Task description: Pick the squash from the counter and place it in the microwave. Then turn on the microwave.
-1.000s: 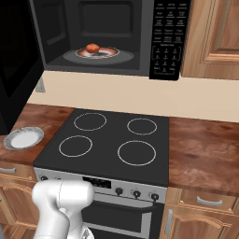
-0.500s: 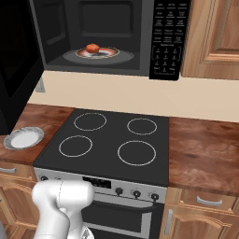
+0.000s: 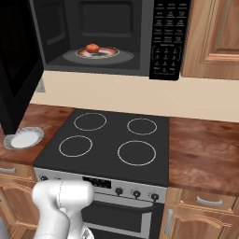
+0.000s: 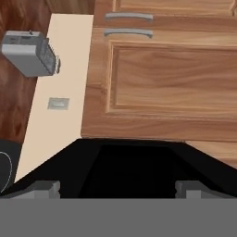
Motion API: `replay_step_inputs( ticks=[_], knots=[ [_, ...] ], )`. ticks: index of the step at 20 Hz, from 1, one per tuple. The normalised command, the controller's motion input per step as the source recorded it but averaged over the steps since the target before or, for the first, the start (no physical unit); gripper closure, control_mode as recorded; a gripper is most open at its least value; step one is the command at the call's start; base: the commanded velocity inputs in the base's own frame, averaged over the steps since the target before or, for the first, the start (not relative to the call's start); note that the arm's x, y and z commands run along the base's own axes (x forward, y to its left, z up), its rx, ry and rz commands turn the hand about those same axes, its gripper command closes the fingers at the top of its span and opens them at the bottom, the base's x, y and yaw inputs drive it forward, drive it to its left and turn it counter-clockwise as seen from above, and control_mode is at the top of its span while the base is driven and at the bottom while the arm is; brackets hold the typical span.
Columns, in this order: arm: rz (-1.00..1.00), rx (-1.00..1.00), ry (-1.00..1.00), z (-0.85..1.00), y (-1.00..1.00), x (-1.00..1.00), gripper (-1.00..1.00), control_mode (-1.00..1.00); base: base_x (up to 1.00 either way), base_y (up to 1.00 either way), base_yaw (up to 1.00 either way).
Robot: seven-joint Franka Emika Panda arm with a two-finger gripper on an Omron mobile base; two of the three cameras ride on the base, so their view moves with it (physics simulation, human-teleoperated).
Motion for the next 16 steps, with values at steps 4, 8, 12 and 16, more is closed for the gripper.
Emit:
replay_step_inputs(
  ticks=[4,8,12,16],
  knots=[
    [-0.09,-0.03,0.04,0.0,-0.32,0.09,-1.0,-1.0,0.0,0.0,0.0],
    [-0.09,-0.02,0.08,0.0,-0.33,0.1,-1.0,-1.0,0.0,0.0,0.0],
    [-0.09,-0.02,0.1,0.0,-0.34,0.12,-1.0,-1.0,0.0,0.0,0.0],
    [-0.1,-0.01,0.08,0.0,-0.35,0.1,-1.0,-1.0,0.0,0.0,0.0]
  ],
)
